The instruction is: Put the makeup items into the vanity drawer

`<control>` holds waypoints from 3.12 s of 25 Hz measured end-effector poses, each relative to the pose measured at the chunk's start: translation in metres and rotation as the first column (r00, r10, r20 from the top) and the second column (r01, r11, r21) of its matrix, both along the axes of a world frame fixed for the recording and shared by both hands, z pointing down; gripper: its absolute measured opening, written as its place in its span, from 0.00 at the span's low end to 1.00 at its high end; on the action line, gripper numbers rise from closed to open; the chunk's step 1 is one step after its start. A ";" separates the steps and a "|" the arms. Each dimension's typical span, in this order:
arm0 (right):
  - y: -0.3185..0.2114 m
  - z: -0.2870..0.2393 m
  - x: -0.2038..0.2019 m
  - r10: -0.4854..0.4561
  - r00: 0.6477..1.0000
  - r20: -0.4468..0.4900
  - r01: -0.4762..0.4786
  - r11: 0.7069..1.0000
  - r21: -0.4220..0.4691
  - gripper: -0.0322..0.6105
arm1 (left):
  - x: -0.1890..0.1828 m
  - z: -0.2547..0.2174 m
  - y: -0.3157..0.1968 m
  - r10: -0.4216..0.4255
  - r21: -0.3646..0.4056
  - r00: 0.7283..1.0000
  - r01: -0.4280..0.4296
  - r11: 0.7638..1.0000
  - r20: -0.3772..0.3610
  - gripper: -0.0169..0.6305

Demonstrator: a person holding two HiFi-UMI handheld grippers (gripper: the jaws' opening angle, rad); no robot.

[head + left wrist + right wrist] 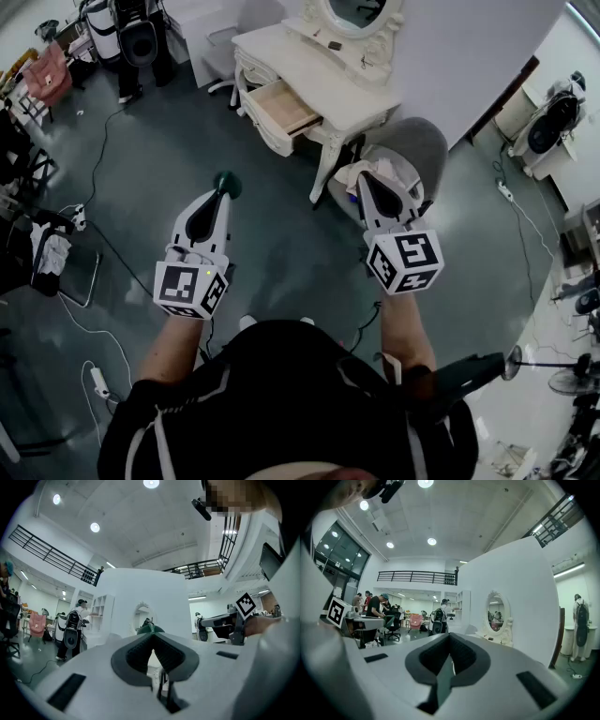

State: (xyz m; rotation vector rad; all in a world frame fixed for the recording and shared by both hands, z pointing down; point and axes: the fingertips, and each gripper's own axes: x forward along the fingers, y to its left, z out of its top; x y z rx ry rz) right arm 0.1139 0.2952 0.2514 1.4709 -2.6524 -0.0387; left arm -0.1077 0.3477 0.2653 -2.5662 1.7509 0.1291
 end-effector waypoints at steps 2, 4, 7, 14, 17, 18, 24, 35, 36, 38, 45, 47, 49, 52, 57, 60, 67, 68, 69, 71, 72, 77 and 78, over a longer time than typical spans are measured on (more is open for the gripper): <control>-0.001 0.001 0.001 0.004 1.000 0.002 -0.004 1.000 0.000 0.05 | 0.001 0.000 0.000 0.003 0.001 1.000 -0.003 1.000 0.004 0.06; 0.000 0.001 0.002 0.007 1.000 0.002 -0.007 1.000 -0.002 0.05 | 0.002 0.000 0.001 0.003 0.003 1.000 -0.003 1.000 0.004 0.06; 0.001 0.001 0.003 0.008 1.000 0.006 -0.008 1.000 -0.005 0.05 | 0.001 -0.002 0.004 0.000 0.007 1.000 0.000 1.000 0.000 0.06; 0.004 -0.010 -0.005 -0.018 0.999 0.038 0.017 1.000 0.018 0.06 | -0.004 -0.005 0.007 -0.001 0.012 1.000 0.001 1.000 -0.009 0.06; 0.006 -0.011 -0.009 -0.015 1.000 0.027 0.015 1.000 0.023 0.06 | -0.008 -0.005 0.009 -0.001 0.015 1.000 0.001 1.000 -0.012 0.06; 0.006 -0.011 -0.011 -0.016 0.999 0.029 0.016 1.000 0.021 0.06 | -0.010 -0.005 0.009 0.000 0.016 1.000 0.000 1.000 -0.013 0.06; 0.007 -0.009 -0.024 -0.016 1.000 0.022 0.016 1.000 0.013 0.06 | -0.022 -0.005 0.010 0.002 0.018 1.000 -0.002 1.000 -0.011 0.06; 0.011 -0.010 -0.048 0.017 1.000 -0.003 -0.017 1.000 0.013 0.06 | -0.052 -0.001 0.009 0.027 0.021 0.999 -0.027 0.999 -0.027 0.06; 0.011 -0.009 -0.050 0.021 1.000 -0.004 -0.021 1.000 0.010 0.06 | -0.054 0.000 0.008 0.032 0.023 0.999 -0.031 0.999 -0.028 0.06; 0.010 -0.006 -0.053 0.022 1.000 -0.003 -0.022 1.000 -0.003 0.06 | -0.057 0.001 0.005 0.037 0.026 0.999 -0.036 0.999 -0.033 0.06; 0.011 -0.008 -0.065 0.037 0.999 -0.017 -0.037 0.999 0.010 0.06 | -0.071 0.003 0.008 0.062 0.035 0.996 -0.060 0.998 -0.059 0.06; 0.007 -0.001 -0.064 0.048 0.999 -0.008 -0.048 0.999 0.000 0.06 | -0.074 0.010 0.003 0.068 0.024 0.996 -0.066 0.998 -0.055 0.06; 0.001 0.005 -0.060 0.057 0.998 0.001 -0.057 0.998 -0.022 0.06 | -0.074 0.016 -0.003 0.065 0.008 0.996 -0.064 0.998 -0.058 0.06; -0.012 0.008 -0.058 0.045 0.999 0.001 -0.045 0.999 -0.020 0.06 | -0.070 0.023 -0.015 0.055 -0.006 0.997 -0.055 0.998 -0.059 0.06; -0.058 0.018 -0.053 -0.004 1.000 0.026 0.005 1.000 -0.026 0.06 | -0.059 0.027 -0.056 0.016 -0.020 0.999 -0.017 1.000 -0.047 0.06; -0.093 0.018 -0.047 -0.032 0.999 0.043 0.033 0.999 -0.026 0.06 | -0.051 0.026 -0.085 -0.003 -0.029 0.999 0.002 1.000 -0.033 0.06; -0.177 0.009 -0.019 -0.071 0.996 0.056 0.072 0.997 -0.007 0.06 | -0.021 0.016 -0.162 -0.038 -0.026 0.999 0.038 0.999 -0.015 0.06; -0.187 0.009 -0.015 -0.075 0.995 0.062 0.075 0.997 -0.007 0.06 | -0.017 0.014 -0.171 -0.041 -0.025 0.999 0.041 0.999 -0.009 0.06; -0.197 0.009 -0.011 -0.079 0.995 0.068 0.080 0.997 -0.008 0.06 | -0.012 0.012 -0.180 -0.043 -0.022 0.999 0.043 0.999 -0.003 0.06; -0.213 0.010 -0.004 -0.091 0.993 0.076 0.092 0.996 -0.010 0.06 | -0.004 0.008 -0.196 -0.049 -0.015 0.999 0.049 0.999 0.010 0.06; -0.221 0.011 0.000 -0.096 0.992 0.076 0.097 0.995 -0.010 0.06 | 0.001 0.006 -0.204 -0.052 -0.012 0.999 0.052 0.999 0.016 0.06; -0.253 0.016 0.018 -0.117 0.989 0.093 0.119 0.993 -0.018 0.06 | 0.022 0.008 -0.236 -0.064 -0.026 0.997 0.065 0.998 0.033 0.06; -0.258 0.017 0.022 -0.122 0.988 0.096 0.124 0.992 -0.019 0.06 | 0.026 0.009 -0.241 -0.063 -0.030 0.997 0.064 0.997 0.037 0.06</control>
